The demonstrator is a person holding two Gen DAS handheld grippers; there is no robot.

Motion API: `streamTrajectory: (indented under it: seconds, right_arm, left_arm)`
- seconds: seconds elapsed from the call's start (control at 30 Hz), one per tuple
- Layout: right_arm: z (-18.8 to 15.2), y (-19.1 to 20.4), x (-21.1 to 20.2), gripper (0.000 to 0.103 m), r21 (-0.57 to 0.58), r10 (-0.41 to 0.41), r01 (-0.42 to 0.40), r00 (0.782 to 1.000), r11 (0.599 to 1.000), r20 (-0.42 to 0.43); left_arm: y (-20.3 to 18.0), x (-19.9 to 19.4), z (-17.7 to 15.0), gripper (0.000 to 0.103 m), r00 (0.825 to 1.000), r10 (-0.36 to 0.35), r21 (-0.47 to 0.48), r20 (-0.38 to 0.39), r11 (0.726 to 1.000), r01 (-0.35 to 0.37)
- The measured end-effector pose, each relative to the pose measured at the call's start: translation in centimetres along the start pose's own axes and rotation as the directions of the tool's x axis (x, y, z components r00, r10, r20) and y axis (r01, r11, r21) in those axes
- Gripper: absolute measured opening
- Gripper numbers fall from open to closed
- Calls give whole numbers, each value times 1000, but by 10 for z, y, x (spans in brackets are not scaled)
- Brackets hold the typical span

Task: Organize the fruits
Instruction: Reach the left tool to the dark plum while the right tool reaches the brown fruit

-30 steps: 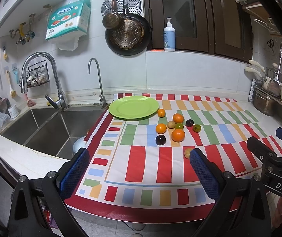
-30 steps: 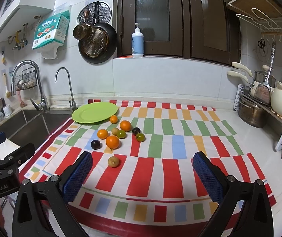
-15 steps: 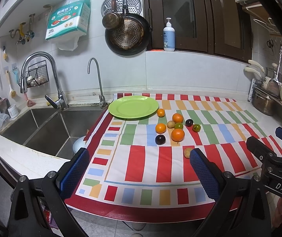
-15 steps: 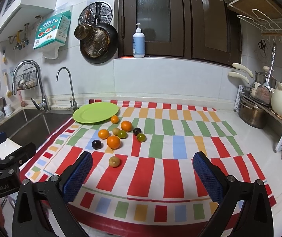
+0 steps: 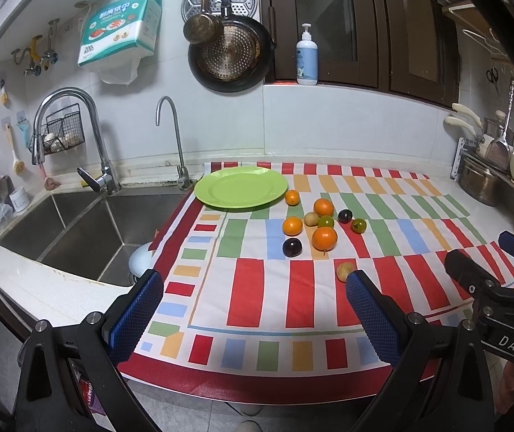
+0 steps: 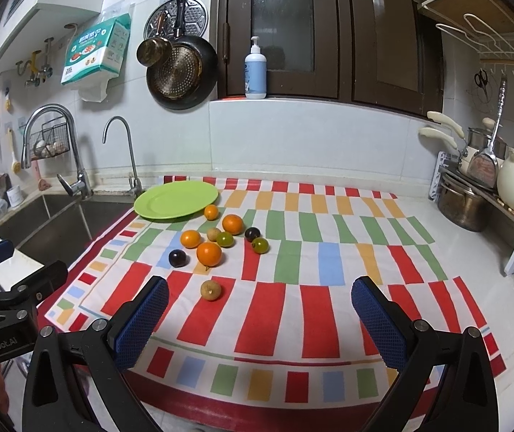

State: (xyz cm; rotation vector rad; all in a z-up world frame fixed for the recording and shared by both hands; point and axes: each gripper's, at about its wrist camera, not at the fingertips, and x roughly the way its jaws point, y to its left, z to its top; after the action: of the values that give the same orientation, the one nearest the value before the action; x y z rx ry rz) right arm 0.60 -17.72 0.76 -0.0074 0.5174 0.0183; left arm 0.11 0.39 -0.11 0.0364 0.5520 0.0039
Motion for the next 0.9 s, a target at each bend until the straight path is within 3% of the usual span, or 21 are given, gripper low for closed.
streamTrajectory:
  seconds: [0.53,0.73,0.9]
  right_arm:
    - [3,21,59,103,27,-15,18,993,999,-121]
    - [4,37,92,102,30,-24,30,984,999,-177]
    - [5,43,119,95,59,-44,59,971,997,-237]
  left_arm:
    - [20,67,16,103,993,-82,72,-80,994,88]
    - [24,108,28,101,984,-147,146,-104,976,162]
    - [21,140,36,96,970,-199,224,-138,948,227]
